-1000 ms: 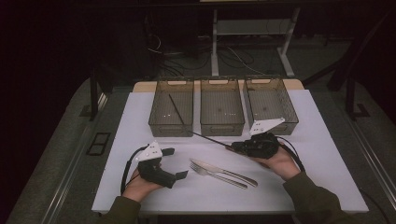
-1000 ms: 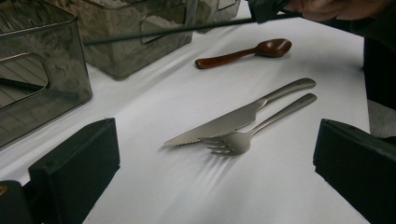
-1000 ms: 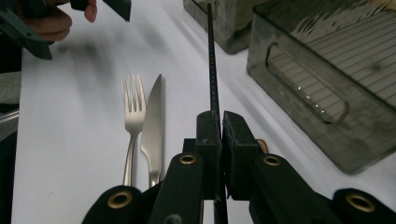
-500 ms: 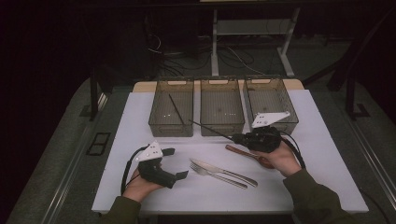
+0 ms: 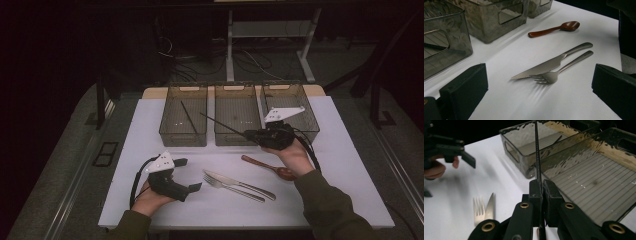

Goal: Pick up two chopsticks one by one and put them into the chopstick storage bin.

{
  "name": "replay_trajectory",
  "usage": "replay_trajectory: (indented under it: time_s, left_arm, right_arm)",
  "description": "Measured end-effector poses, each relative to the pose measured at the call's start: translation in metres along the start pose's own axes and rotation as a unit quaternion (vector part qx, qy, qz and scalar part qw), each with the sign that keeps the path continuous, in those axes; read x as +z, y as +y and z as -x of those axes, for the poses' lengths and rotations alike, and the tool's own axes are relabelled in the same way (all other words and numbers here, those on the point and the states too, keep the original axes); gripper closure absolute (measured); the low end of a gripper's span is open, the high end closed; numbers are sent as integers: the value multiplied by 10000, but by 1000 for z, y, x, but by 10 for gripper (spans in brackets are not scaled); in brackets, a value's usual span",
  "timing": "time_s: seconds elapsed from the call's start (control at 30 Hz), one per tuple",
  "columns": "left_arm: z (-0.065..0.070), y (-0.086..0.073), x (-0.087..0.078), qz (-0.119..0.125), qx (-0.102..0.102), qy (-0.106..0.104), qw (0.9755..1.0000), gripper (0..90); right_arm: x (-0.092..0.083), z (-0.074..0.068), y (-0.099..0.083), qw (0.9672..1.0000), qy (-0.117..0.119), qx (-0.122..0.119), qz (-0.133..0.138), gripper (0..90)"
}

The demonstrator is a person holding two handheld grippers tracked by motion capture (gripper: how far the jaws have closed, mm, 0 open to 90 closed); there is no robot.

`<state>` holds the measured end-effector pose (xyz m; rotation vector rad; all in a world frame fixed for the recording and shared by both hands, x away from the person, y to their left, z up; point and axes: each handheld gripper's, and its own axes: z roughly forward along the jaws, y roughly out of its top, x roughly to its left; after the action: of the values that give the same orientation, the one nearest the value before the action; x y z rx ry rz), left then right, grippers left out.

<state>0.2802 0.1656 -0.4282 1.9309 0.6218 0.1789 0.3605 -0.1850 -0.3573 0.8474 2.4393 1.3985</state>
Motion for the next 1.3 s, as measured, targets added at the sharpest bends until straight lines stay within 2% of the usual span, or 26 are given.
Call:
replay_trajectory:
  time_s: [0.23,0.5,0.63,0.93,1.1,1.2,1.3]
  left_arm:
    - [1,1,1,10,-18,-31,10000,0]
    - [1,1,1,41,-32,-39,10000,0]
    - [1,1,1,42,-21,-43,10000,0]
    - [1,1,0,62,-18,-56,10000,0]
    - [0,2,0,64,-4,-74,10000,0]
    - [2,2,0,117,-76,-99,9999,0]
    - [1,2,0,102,-55,-99,9999,0]
  right_arm:
    - [17,4,19,9998,-194,25,-40,844]
    - [43,5,38,9991,-348,4,-222,844]
    - [58,5,46,9987,-396,72,-306,843]
    - [89,8,60,9974,-543,51,-481,843]
    - [105,12,69,9964,-626,149,-559,843]
    - [116,12,74,9956,-685,127,-625,843]
    - [127,12,77,9946,-730,138,-729,843]
